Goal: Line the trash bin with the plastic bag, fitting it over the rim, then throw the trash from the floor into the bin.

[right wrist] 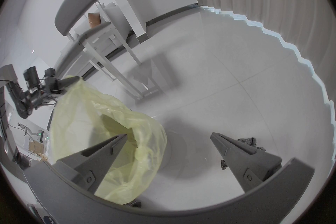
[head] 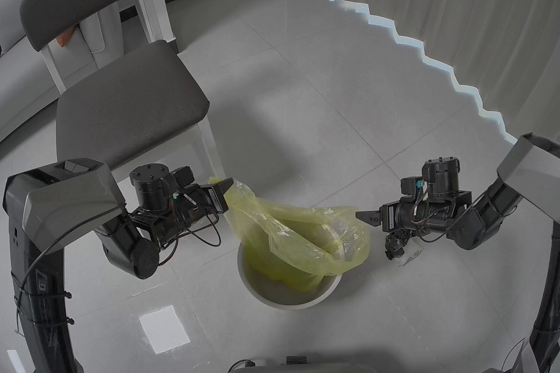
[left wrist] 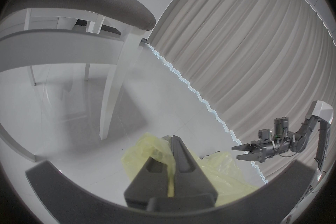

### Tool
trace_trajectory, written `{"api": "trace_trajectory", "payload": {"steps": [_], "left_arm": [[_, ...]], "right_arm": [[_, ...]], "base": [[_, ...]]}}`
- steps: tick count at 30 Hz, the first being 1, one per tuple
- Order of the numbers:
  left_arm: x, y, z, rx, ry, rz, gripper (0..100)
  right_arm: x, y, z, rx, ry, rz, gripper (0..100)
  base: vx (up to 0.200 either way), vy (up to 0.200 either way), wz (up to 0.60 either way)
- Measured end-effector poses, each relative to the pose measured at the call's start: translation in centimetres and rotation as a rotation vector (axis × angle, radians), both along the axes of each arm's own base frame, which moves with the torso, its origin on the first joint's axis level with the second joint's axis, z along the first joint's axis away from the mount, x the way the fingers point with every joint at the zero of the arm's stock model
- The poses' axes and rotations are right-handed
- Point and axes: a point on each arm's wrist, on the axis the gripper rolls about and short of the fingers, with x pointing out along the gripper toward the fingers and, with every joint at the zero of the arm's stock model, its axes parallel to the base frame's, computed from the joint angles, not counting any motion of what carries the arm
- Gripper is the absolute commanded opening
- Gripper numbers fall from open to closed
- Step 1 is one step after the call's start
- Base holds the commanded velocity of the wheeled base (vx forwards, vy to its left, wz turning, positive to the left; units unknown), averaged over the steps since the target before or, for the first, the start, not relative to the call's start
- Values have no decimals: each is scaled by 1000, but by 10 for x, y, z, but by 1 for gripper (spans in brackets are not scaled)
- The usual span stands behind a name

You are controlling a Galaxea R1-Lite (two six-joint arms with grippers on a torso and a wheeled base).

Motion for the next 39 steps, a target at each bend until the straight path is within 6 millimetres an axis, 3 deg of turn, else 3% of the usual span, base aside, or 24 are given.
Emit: {"api": "trace_trajectory", "payload": {"steps": [4,12,17,24,25,39], "left_arm": [[7,-7,2,-12,-17,-4,0],[7,-11,-3,-14,-10,-10,0],[7,-9,-3,-13,-5,-9,0],[7,-8,-1,-16,-12,-6,0],[7,-8,-1,-16,-15,-7,100],[-21,13,-12,13,59,8,100]], "right_arm": [[-16,2,22,10,-35,22,100],[-65,40,39,6,-40,182,100],[-83,55,34,-12,-21,252,100],[-85,65,12,-48,-1,300,100],[-85,67,9,-50,-2,306,100],[-87,92,-34,-85,36,383,100]], "base": [[0,0,0],[0,0,0],[0,0,0],[0,0,0],[0,0,0],[0,0,0]]}}
